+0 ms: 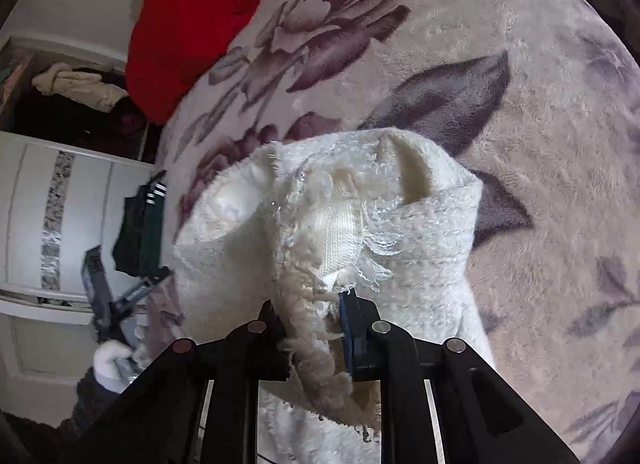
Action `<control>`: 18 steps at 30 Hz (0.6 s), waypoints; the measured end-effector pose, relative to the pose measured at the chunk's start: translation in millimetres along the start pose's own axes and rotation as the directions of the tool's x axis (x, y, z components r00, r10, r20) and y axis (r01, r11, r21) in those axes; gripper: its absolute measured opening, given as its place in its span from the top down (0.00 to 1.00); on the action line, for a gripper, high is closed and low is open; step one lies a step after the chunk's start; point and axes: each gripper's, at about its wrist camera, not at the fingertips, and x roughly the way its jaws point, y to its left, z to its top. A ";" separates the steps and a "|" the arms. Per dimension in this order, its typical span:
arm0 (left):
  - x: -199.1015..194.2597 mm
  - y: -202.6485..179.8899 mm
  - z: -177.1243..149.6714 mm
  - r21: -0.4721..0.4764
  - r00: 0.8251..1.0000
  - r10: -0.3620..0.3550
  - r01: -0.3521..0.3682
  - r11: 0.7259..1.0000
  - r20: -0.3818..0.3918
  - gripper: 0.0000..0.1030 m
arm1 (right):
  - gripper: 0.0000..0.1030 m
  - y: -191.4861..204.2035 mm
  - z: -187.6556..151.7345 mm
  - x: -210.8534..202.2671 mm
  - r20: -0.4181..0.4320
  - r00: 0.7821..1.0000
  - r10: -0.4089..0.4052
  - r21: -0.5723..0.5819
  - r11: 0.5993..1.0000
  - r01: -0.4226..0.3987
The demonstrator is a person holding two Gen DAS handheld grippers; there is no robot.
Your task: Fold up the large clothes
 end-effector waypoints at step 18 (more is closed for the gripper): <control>-38.0 4.2 -33.9 0.043 0.994 0.033 -0.038 0.998 0.109 0.08 | 0.31 -99.3 68.1 14.2 -0.066 0.993 -0.100 0.394 0.912 0.118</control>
